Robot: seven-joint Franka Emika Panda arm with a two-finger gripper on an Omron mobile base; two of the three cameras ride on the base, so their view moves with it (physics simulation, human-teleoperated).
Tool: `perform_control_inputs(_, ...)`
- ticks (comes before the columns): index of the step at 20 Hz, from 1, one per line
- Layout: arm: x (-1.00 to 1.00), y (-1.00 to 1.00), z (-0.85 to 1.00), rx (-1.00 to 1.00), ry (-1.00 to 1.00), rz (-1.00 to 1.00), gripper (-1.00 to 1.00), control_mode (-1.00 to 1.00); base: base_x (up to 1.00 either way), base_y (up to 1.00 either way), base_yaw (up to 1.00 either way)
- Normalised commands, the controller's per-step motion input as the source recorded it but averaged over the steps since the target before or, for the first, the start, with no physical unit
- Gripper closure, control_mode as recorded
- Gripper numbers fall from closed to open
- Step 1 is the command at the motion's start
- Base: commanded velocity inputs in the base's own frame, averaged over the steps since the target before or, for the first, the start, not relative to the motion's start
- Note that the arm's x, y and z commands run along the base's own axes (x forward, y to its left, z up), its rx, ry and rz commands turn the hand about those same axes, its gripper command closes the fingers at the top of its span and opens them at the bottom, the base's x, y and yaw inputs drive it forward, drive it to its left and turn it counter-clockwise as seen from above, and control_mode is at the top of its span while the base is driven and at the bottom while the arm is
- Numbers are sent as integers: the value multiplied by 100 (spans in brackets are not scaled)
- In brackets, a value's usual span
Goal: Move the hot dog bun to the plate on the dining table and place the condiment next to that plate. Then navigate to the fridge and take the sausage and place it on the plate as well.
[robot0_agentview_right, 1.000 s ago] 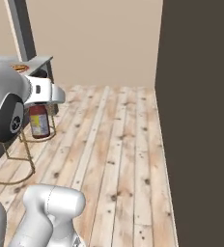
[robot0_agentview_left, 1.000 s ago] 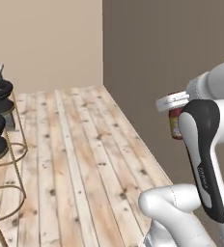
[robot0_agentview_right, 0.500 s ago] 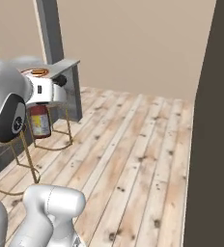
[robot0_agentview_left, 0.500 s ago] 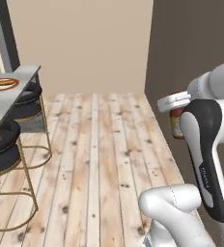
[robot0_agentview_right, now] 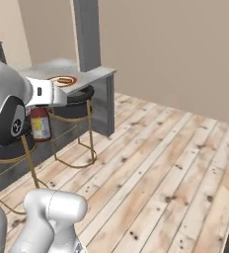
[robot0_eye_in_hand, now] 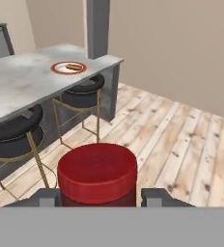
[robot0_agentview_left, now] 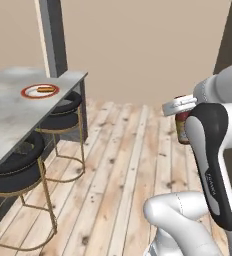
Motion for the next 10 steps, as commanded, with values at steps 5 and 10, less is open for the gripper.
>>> perform_control_inputs(5,0,0,0,0,0,0,100,100,100,-44,45)
perform_control_inputs(10,0,0,0,0,0,0,100,100,100,-52,45)
